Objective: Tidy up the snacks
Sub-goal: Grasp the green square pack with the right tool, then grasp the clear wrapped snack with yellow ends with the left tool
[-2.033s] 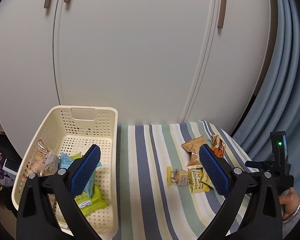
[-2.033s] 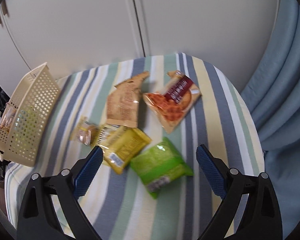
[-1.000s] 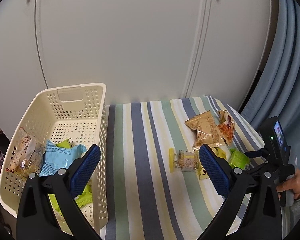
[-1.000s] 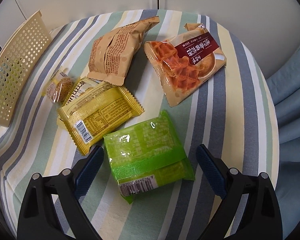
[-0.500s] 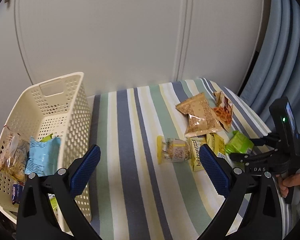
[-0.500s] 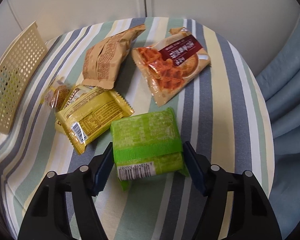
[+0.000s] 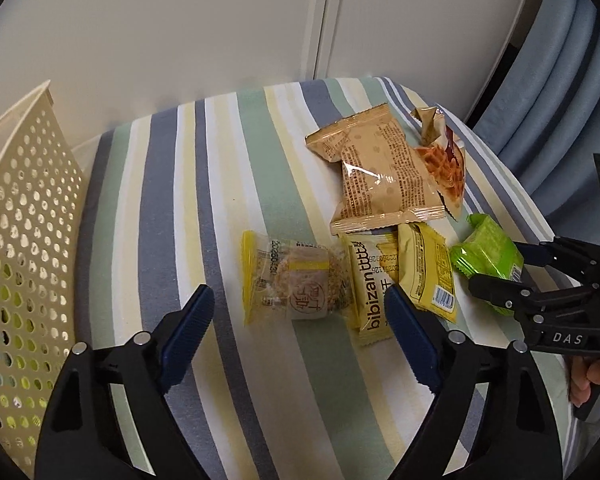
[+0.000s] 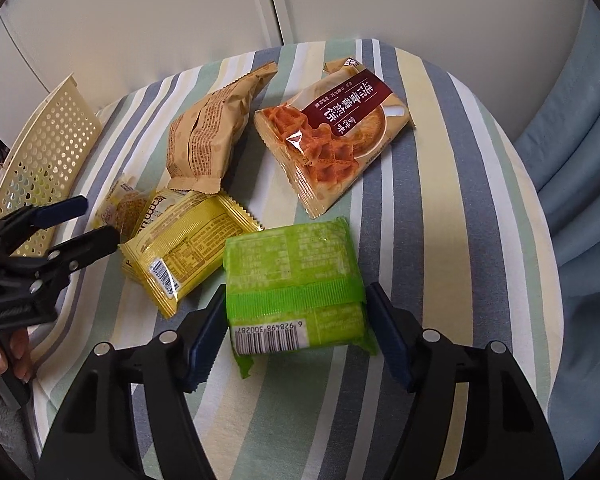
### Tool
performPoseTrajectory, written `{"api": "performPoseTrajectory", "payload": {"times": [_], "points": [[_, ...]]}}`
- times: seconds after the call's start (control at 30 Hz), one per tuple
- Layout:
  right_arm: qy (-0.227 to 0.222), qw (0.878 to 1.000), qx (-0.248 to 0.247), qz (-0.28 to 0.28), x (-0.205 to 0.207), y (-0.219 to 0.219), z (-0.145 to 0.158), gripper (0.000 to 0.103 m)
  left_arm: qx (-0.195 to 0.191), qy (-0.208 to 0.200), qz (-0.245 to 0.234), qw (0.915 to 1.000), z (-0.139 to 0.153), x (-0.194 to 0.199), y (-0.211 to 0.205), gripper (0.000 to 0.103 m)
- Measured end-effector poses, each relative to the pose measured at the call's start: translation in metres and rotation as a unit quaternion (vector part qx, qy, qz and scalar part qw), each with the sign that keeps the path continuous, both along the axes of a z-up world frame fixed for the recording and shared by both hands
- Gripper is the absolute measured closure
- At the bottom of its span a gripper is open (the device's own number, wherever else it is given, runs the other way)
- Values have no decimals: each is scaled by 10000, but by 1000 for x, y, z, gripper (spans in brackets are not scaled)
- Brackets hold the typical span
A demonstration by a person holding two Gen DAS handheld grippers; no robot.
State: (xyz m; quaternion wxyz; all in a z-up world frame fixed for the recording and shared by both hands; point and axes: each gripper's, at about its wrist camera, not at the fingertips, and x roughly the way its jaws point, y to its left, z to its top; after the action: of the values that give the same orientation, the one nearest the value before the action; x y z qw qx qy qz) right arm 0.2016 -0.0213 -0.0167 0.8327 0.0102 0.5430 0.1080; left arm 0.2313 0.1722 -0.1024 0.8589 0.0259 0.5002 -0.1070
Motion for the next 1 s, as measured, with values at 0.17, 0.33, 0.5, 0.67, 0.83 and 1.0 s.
{"api": "performPoseTrajectory", "payload": {"times": [0.17,0.33,0.5,0.67,0.83,1.0], "points": [[-6,10000,24,-2,-1,0,0,34,54,305,59,9995,-16,18,0,21],[-14,10000,42,-4,-1,-1,0,34,310,258,-132,9991,-21,24,-11,37],[-21,10000,51,-7,-1,-1,0,34,363,142,-162,9991,-17,22,-9,51],[-31,10000,54,-20,-1,-1,1,35,52,-45,-168,9998,-2,7,-1,53],[-39,10000,64,-35,-1,-2,1,36,-245,-278,-180,9991,14,-13,0,53],[-42,10000,3,-18,-1,0,0,36,-394,-646,-97,9971,44,-37,13,53]]}}
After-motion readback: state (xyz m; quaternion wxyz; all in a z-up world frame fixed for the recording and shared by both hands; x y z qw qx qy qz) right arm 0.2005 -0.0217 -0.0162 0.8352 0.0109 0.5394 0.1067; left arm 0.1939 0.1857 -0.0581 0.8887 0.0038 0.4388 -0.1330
